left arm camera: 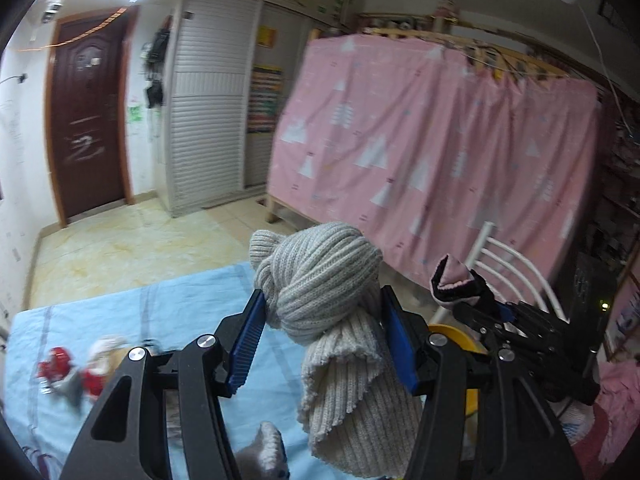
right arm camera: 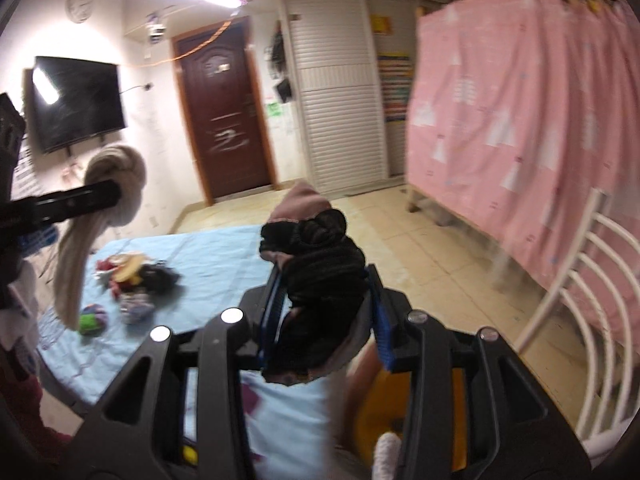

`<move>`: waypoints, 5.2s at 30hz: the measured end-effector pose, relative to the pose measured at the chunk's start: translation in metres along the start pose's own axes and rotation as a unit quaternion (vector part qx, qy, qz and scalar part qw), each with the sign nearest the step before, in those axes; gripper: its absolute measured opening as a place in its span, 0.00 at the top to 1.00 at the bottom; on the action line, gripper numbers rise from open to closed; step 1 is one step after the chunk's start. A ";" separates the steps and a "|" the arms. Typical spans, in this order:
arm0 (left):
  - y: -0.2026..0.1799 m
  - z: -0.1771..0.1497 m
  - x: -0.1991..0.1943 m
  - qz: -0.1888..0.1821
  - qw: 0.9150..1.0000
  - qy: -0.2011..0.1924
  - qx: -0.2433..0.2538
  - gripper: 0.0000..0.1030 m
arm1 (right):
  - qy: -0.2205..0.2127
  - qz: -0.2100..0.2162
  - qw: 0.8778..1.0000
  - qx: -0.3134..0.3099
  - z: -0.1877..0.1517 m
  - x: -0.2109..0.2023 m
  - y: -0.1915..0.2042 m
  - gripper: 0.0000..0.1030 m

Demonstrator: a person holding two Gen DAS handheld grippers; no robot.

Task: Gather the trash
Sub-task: 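Carry the hat and glove to the yellow bucket and release both, then grasp the striped towel with the left tool while the right tool grasps the snack bag, then carry the towel and snack bag to the yellow bucket and release both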

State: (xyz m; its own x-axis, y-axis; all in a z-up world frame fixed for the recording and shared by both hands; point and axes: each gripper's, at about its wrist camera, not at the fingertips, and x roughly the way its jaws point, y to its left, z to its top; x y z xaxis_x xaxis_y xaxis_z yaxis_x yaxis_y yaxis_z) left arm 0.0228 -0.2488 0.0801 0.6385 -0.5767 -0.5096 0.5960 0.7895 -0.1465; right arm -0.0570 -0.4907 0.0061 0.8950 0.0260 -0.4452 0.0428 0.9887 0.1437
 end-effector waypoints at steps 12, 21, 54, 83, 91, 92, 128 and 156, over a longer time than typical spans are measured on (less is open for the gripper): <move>-0.108 -0.001 0.086 -0.093 0.993 0.063 0.041 0.53 | 0.032 -0.076 0.994 0.075 -0.032 -0.004 -0.103 0.58; -0.156 -0.005 0.131 -0.128 0.986 0.096 0.057 0.43 | 0.013 -0.096 0.987 0.127 -0.039 -0.013 -0.139 0.49; 0.004 -0.011 -0.009 -0.005 1.000 0.019 0.018 0.28 | 0.032 0.027 0.999 0.027 0.004 0.032 0.028 0.35; 0.172 -0.114 -0.039 0.211 0.965 0.102 -0.121 0.24 | 0.180 0.303 0.912 -0.212 -0.016 0.136 0.205 0.33; 0.174 -0.136 -0.024 0.240 0.954 0.137 -0.117 0.24 | 0.204 0.285 0.908 -0.231 -0.035 0.142 0.224 0.33; 0.176 -0.137 -0.021 0.236 0.954 0.142 -0.116 0.24 | 0.204 0.277 0.911 -0.229 -0.036 0.142 0.225 0.33; 0.168 -0.077 -0.065 0.158 0.983 0.041 -0.082 0.78 | 0.135 0.232 0.953 -0.141 -0.022 0.108 0.216 0.61; -0.040 0.000 0.066 -0.093 0.995 0.031 0.032 0.78 | 0.031 -0.026 0.998 0.047 -0.014 0.027 -0.039 0.61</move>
State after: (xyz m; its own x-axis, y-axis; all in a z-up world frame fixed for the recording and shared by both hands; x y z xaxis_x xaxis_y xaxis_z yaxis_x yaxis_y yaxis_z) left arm 0.0409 -0.3189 0.0522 0.4850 -0.6954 -0.5303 0.7318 0.6547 -0.1893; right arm -0.0405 -0.5268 -0.0237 0.8610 -0.0133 -0.5085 0.1333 0.9706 0.2003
